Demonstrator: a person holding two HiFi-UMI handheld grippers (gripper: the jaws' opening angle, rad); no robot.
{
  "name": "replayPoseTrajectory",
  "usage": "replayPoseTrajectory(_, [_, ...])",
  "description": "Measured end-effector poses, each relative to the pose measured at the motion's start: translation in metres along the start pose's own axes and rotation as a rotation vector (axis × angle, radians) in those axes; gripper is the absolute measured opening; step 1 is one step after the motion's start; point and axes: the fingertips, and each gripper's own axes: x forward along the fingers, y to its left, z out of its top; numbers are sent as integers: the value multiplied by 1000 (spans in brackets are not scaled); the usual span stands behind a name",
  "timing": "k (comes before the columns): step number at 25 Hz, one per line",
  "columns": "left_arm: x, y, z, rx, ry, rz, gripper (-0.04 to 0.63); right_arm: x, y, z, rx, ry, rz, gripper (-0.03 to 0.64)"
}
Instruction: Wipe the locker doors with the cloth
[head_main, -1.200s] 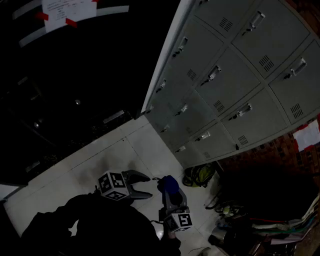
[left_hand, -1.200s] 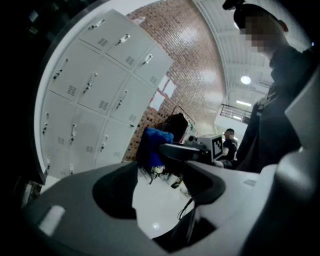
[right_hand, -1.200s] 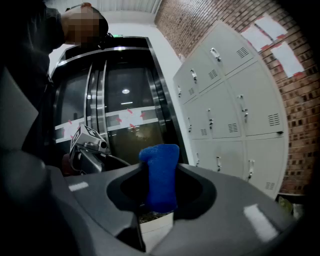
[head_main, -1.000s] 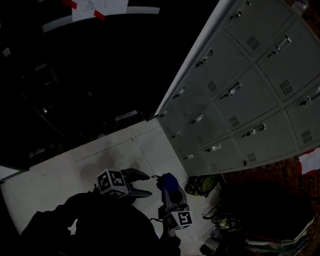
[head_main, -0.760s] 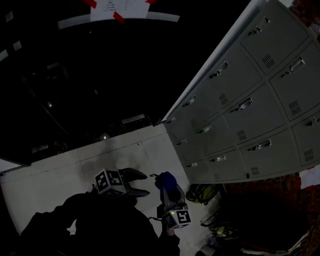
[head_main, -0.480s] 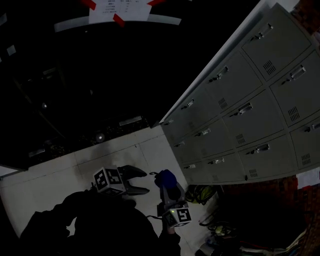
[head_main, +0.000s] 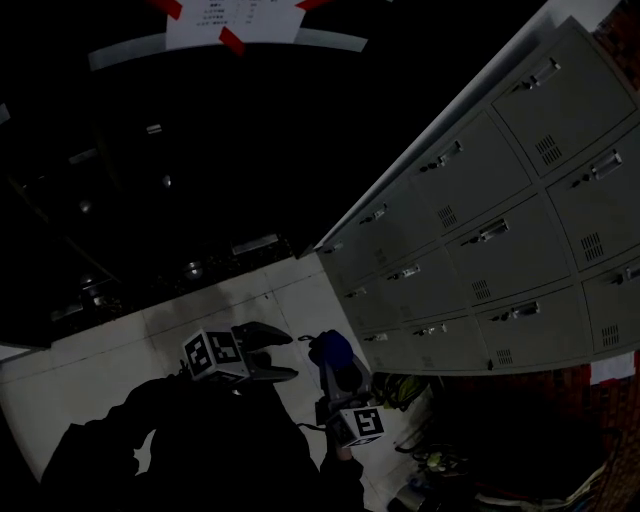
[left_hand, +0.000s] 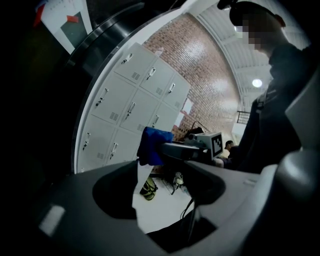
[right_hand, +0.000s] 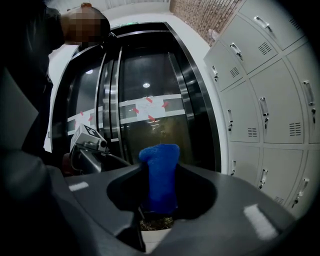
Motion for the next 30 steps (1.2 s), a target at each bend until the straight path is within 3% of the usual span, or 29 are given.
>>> replayPoseTrajectory(2, [9,24,-16,3,0,-8,262,15,-14,-23,-1,-4,-9,126])
replayPoseTrajectory(3, [11,26,-5,2,2,-12,262,17,-20,-12,0,-4,-13,126])
replayPoseTrajectory(7, [14,22,85,6,15,-16,262,22,-46,74,-11,-7,-14,126])
replayPoseTrajectory(11, [44,74,111,21,29,-28,262,58,-100,78,-14,-14,-26,126])
replayPoseTrajectory(22, [142,218,228,68,65,-79,262,145,-264,145,-27,-52,-68,126])
replayPoseTrajectory(30, [177,273,273,108,78,-139,262,182,-328,170,-53,-67,-115,126])
